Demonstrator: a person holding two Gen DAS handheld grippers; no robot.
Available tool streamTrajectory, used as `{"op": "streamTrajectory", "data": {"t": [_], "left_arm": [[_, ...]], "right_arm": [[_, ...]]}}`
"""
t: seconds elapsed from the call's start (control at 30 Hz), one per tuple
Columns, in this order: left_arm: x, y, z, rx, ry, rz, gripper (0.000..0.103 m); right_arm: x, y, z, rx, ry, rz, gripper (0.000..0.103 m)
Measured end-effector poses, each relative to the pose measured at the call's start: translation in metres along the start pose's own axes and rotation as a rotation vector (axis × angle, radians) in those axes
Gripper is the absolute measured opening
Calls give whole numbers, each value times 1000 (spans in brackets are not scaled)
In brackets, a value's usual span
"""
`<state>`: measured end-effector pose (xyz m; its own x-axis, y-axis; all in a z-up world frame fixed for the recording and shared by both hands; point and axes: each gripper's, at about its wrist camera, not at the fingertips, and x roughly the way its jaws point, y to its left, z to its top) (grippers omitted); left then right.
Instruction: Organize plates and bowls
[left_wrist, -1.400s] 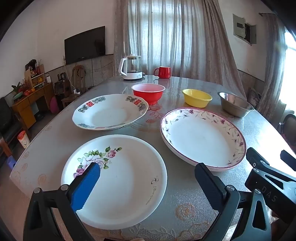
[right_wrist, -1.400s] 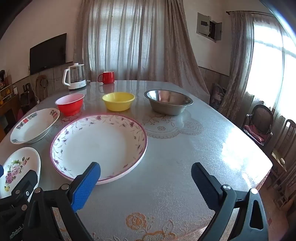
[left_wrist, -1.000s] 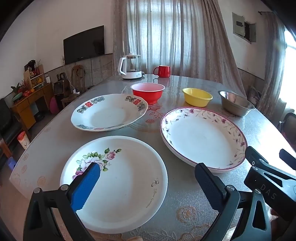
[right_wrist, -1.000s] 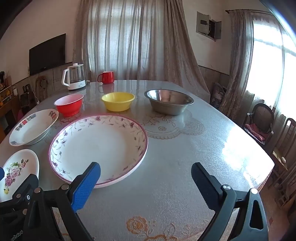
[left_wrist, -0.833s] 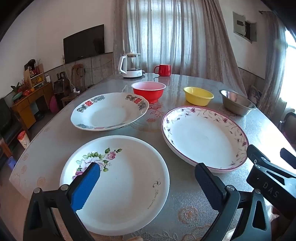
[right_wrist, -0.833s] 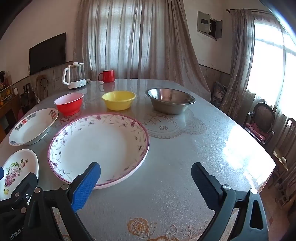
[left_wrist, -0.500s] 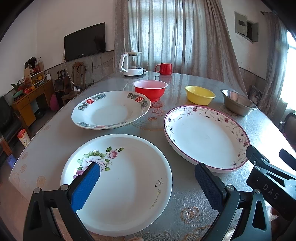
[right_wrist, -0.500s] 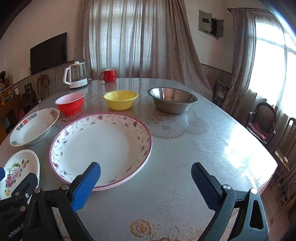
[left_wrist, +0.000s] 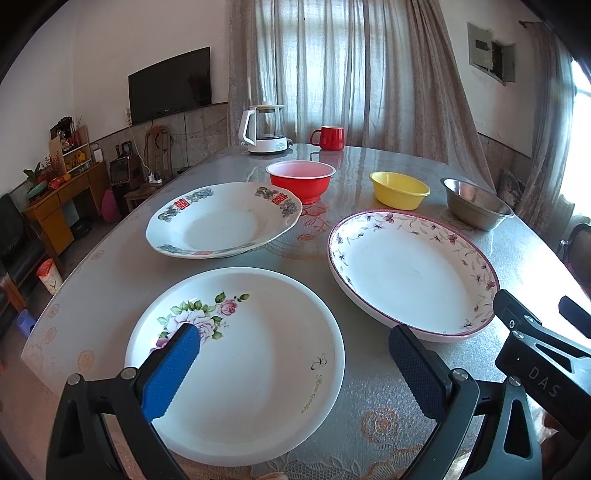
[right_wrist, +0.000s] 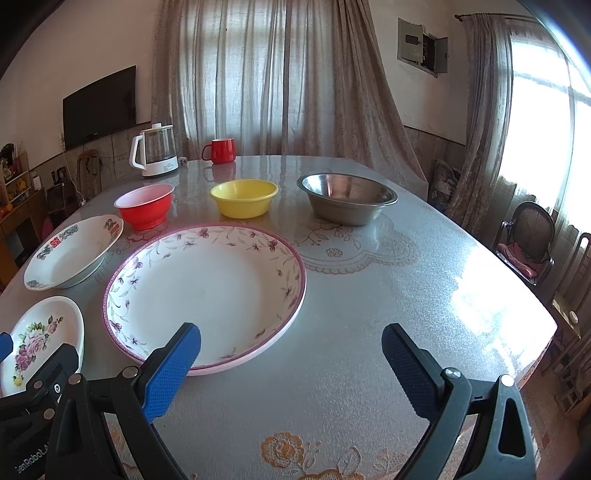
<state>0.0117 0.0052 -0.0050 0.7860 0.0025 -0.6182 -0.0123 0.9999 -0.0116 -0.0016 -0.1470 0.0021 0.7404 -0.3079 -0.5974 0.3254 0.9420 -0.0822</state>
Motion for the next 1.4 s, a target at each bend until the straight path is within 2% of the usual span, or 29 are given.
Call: {"op": "streamTrajectory", "data": {"t": [1.4], "left_arm": [[-3, -4, 2, 15, 7, -8, 103]], "right_arm": [[4, 0, 1, 2, 16, 34, 101]]}}
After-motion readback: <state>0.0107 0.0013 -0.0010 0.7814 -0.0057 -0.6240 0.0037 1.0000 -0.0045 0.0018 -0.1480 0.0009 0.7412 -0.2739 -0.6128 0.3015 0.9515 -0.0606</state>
